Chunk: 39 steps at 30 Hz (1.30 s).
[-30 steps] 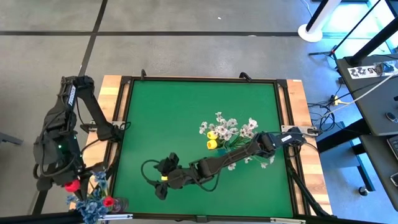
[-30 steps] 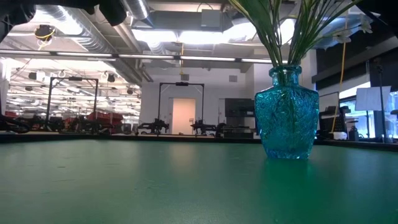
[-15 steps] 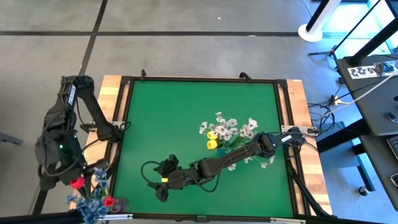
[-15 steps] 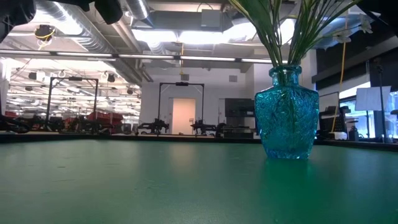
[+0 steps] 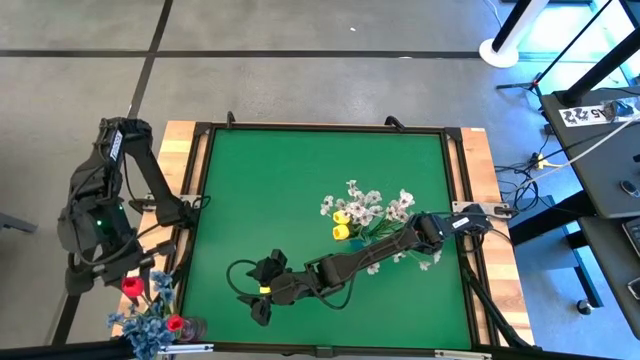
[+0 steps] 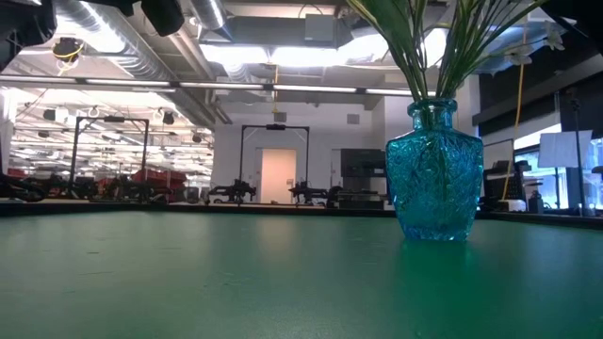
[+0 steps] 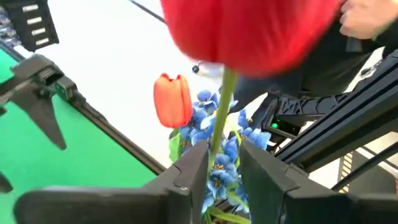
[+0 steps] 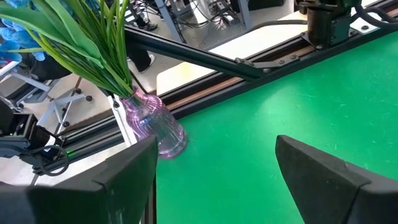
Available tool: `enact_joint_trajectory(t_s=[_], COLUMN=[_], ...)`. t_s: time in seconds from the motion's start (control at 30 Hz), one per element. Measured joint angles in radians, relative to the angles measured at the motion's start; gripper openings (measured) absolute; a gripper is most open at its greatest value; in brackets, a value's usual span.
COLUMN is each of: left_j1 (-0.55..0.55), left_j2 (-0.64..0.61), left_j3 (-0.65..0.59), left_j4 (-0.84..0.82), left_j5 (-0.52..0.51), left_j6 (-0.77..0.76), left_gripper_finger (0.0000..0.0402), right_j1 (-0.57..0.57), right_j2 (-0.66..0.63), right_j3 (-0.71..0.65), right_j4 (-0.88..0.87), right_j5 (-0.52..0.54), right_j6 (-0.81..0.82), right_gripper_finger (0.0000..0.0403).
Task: Sort flowers into vase by color
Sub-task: Put the red tulip into violet the vase
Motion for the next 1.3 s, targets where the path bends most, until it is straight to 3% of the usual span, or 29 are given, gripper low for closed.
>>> enact_joint_trajectory(t_s=[0.3,0.73,0.97,1.3], left_j1=[0.0,0.0,-0.032,-0.05], left_j2=[0.009,0.06,0.119,0.137], left_j3=[0.0,0.0,0.0,0.001], left_j4=[0.012,0.05,0.055,0.061], left_j5=[-0.007,-0.015,-0.019,-0.058], left_j6=[0.004,0.007,0.036,0.057], left_gripper_finger=[0.0006,0.0072,0.0011,0.0004], right_j1=[0.0,0.0,0.0,0.0], right_j2=[0.0,0.0,0.0,0.0], right_j3=[0.0,0.0,0.0,0.0], right_j4=[0.0,0.0,-0.002,-0.008], right_j5=[0.0,-0.011,-0.015,-0.015], right_j6=[-0.004,-0.006,-0.007,-0.007], right_gripper_finger=[0.0324,0.0324,0.0324,0.0324])
